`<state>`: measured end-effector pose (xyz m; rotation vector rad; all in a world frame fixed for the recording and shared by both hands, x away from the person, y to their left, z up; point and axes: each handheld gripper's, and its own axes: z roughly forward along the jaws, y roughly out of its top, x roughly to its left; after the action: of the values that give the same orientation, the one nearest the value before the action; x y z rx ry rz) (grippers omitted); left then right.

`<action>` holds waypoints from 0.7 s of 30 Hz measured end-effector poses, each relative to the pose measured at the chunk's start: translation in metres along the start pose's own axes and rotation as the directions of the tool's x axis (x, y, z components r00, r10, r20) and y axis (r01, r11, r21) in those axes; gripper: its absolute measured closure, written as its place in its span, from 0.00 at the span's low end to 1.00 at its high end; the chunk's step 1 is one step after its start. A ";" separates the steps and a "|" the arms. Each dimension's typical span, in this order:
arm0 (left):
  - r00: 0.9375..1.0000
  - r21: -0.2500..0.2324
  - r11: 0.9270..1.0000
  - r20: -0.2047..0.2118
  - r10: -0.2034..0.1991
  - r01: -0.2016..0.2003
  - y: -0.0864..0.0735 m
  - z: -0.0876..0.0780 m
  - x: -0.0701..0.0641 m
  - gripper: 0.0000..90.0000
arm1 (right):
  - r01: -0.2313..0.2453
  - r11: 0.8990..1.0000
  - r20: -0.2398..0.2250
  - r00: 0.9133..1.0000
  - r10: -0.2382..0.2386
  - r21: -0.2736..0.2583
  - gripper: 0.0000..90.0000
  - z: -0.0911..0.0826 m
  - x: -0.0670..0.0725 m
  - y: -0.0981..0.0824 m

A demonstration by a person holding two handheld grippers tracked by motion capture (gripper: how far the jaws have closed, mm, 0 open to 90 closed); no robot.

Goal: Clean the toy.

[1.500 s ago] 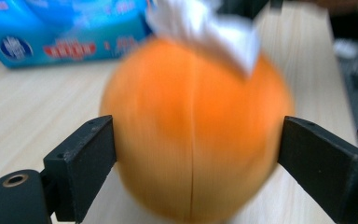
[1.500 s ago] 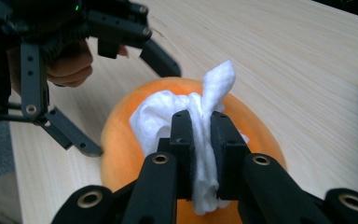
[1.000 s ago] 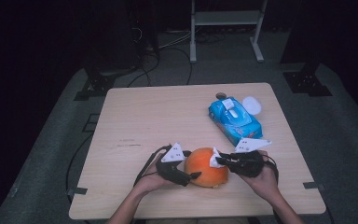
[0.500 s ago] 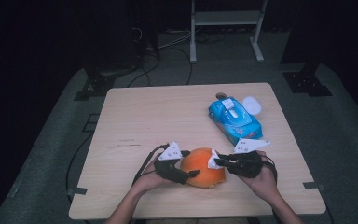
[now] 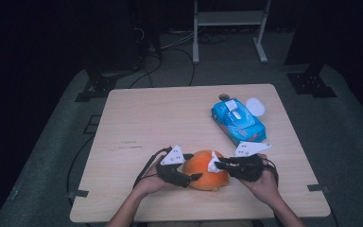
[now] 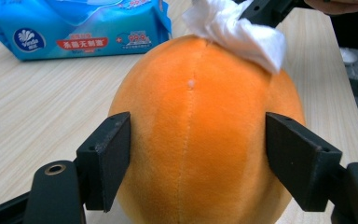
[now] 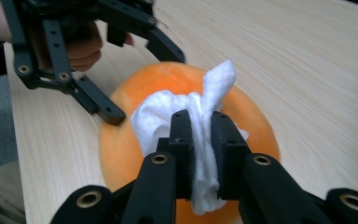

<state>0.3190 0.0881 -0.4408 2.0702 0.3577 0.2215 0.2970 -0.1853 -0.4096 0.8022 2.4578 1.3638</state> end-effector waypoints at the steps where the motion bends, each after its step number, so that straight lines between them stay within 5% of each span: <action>1: 1.000 -0.007 1.000 -0.001 0.005 -0.005 0.001 0.000 -0.001 0.28 | -0.009 1.000 0.002 1.000 0.009 0.002 0.88 -0.001 -0.003 -0.001; 5: 0.997 -0.073 0.994 0.019 0.081 -0.080 0.007 0.000 -0.009 0.16 | -0.011 1.000 0.018 1.000 0.011 0.009 0.88 0.000 -0.005 -0.002; 8: 0.993 -0.030 0.992 -0.012 0.121 -0.121 0.007 0.005 -0.013 0.19 | -0.021 1.000 0.020 1.000 0.021 0.003 0.88 0.000 -0.006 -0.001; 11: 0.996 -0.026 0.996 -0.025 0.089 -0.090 0.005 0.008 -0.012 0.23 | 0.000 1.000 0.018 1.000 0.000 -0.015 0.88 0.000 0.003 0.005; 16: 0.995 0.005 0.995 -0.037 0.095 -0.095 0.006 0.007 -0.013 0.26 | 0.082 0.997 0.001 0.997 -0.082 0.006 0.88 0.012 0.022 0.012; 21: 0.999 -0.026 0.999 -0.026 0.023 -0.024 0.001 0.004 -0.004 0.27 | 0.026 1.000 0.024 0.999 -0.026 0.004 0.87 0.004 0.003 0.004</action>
<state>0.3168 0.0828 -0.4423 2.0482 0.3446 0.2656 0.2978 -0.1789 -0.4079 0.7797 2.4447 1.3336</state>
